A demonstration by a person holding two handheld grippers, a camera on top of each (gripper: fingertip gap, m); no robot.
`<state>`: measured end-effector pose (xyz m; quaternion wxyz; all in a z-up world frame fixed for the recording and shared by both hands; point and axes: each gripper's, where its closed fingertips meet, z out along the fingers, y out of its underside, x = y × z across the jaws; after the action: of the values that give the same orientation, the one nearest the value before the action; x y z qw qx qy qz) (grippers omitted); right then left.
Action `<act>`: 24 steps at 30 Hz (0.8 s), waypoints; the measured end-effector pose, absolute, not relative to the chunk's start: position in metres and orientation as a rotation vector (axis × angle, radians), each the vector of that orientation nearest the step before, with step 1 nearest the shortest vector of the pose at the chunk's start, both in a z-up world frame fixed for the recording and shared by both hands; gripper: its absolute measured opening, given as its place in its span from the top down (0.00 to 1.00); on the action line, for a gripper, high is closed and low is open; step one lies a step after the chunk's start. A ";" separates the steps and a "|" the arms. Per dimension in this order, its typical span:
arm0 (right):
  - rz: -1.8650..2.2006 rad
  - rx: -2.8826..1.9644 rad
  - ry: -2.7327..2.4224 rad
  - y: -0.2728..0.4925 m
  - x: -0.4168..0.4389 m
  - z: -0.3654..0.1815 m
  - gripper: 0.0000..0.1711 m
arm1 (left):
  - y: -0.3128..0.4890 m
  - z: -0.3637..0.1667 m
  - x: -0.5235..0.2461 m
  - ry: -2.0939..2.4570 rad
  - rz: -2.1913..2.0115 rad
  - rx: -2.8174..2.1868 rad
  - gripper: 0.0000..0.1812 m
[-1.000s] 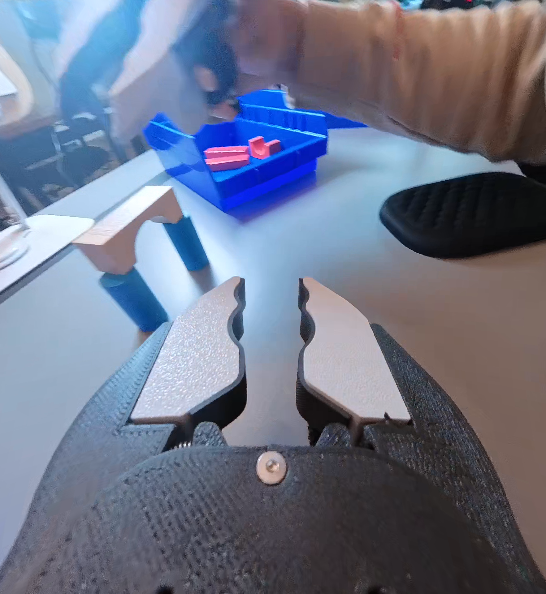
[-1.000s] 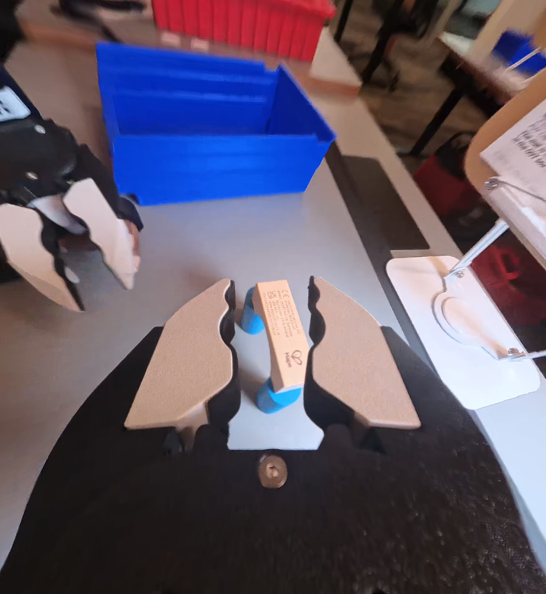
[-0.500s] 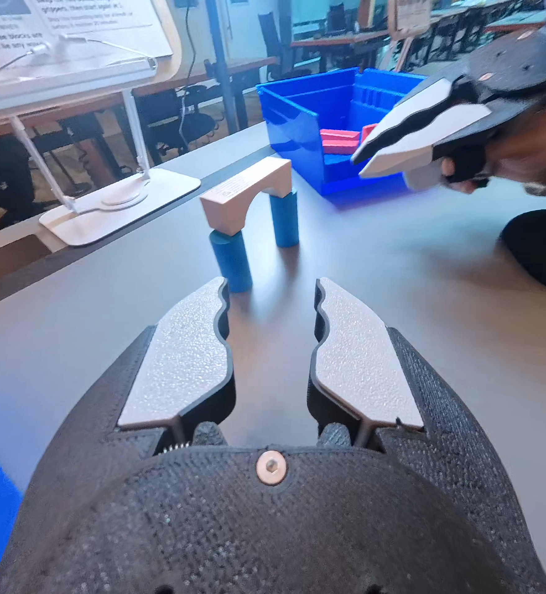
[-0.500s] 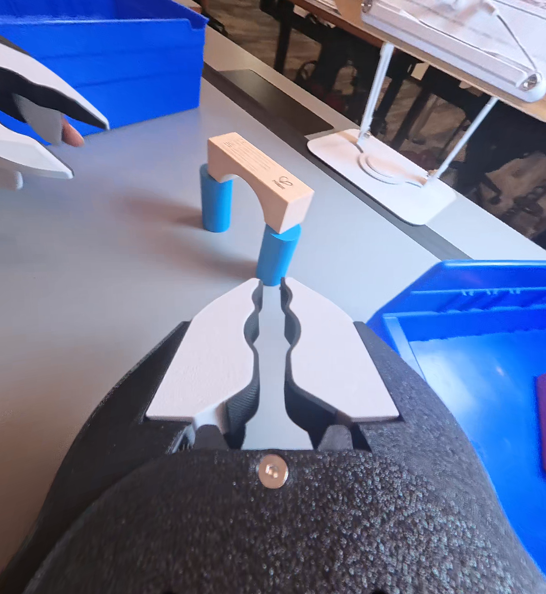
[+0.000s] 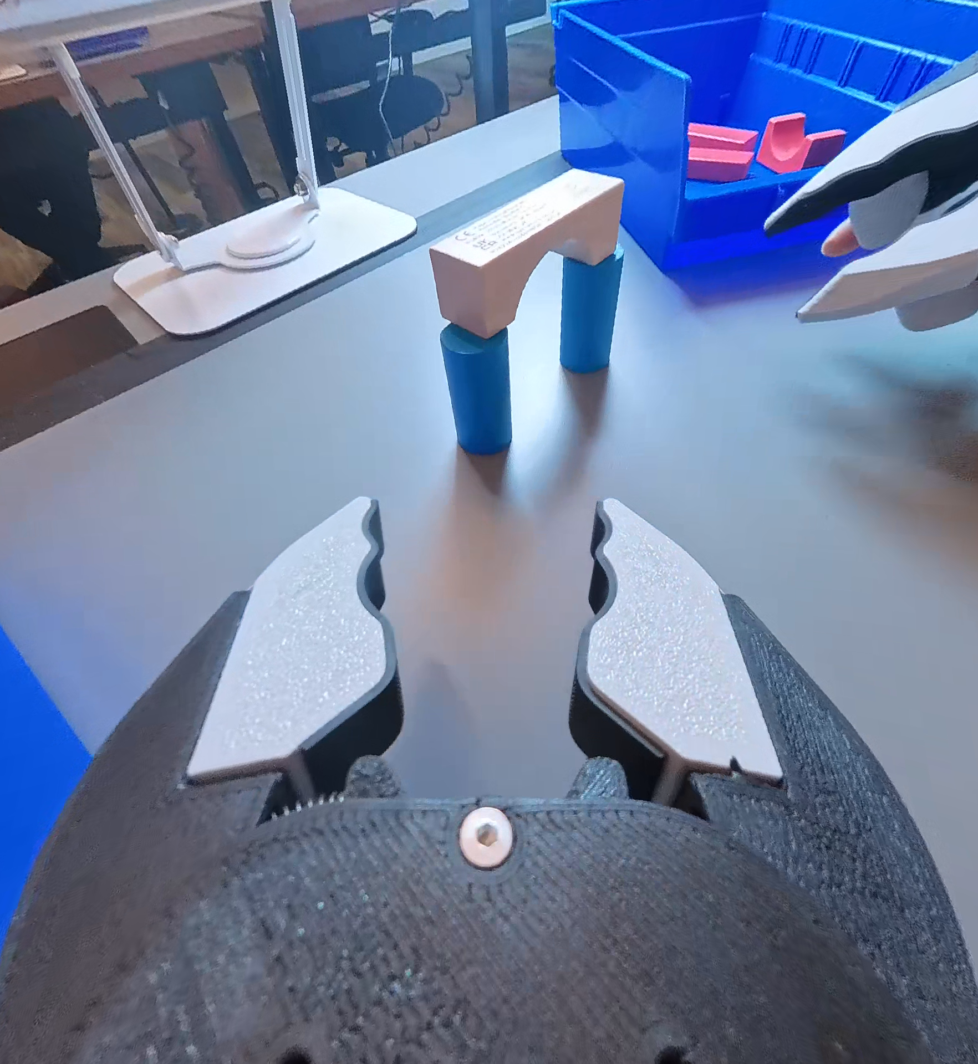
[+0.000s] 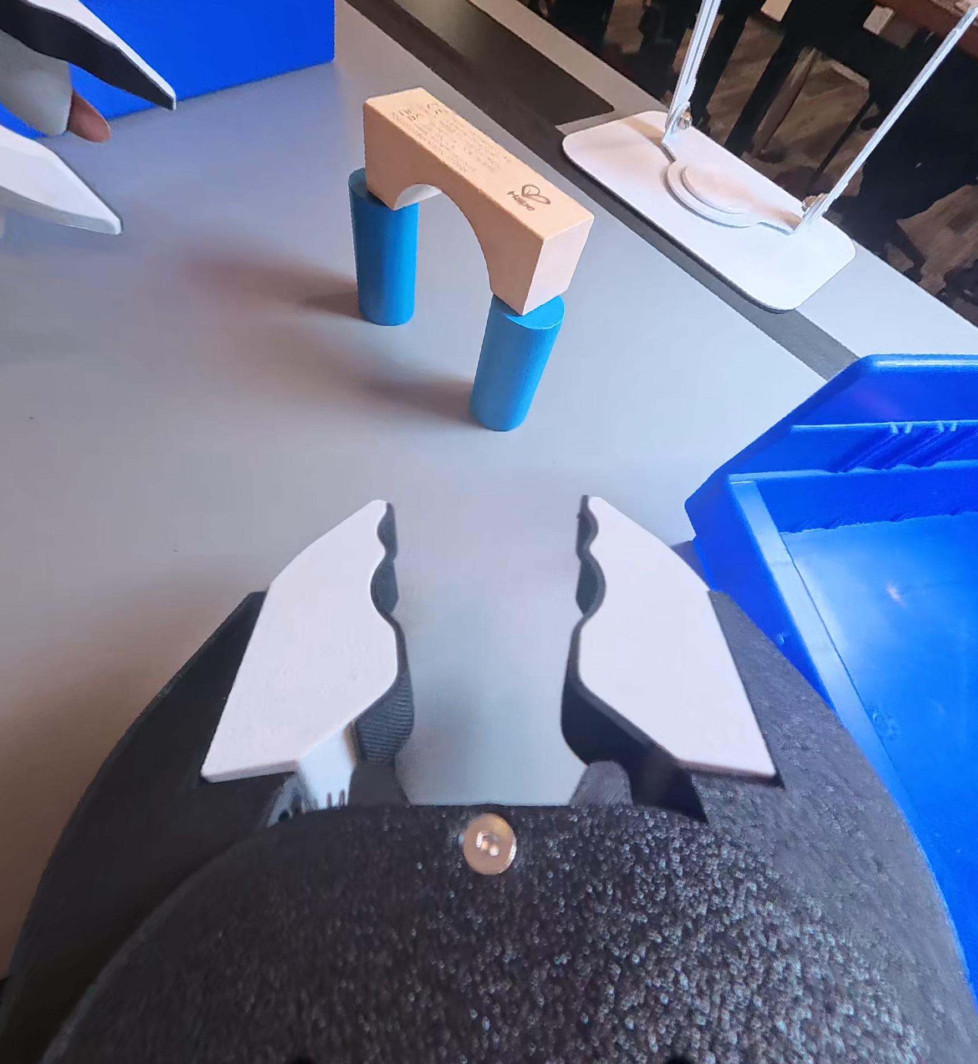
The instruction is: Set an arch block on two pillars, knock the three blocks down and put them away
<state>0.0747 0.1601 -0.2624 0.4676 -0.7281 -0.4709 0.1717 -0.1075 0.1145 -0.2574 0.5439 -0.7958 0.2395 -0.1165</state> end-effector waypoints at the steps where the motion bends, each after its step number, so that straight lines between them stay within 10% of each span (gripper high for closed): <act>1: 0.417 -1.787 -1.164 0.160 0.075 -0.264 0.62 | 0.115 -0.259 -0.108 0.572 -0.274 -1.896 0.60; 24: 0.482 -1.705 -1.149 0.164 0.072 -0.259 0.52 | 0.118 -0.266 -0.105 0.551 -0.300 -1.900 0.53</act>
<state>0.0717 0.1644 -0.2591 0.4923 -0.7027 -0.4737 0.1988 -0.1051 0.1178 -0.2661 0.5399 -0.7992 0.2319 -0.1264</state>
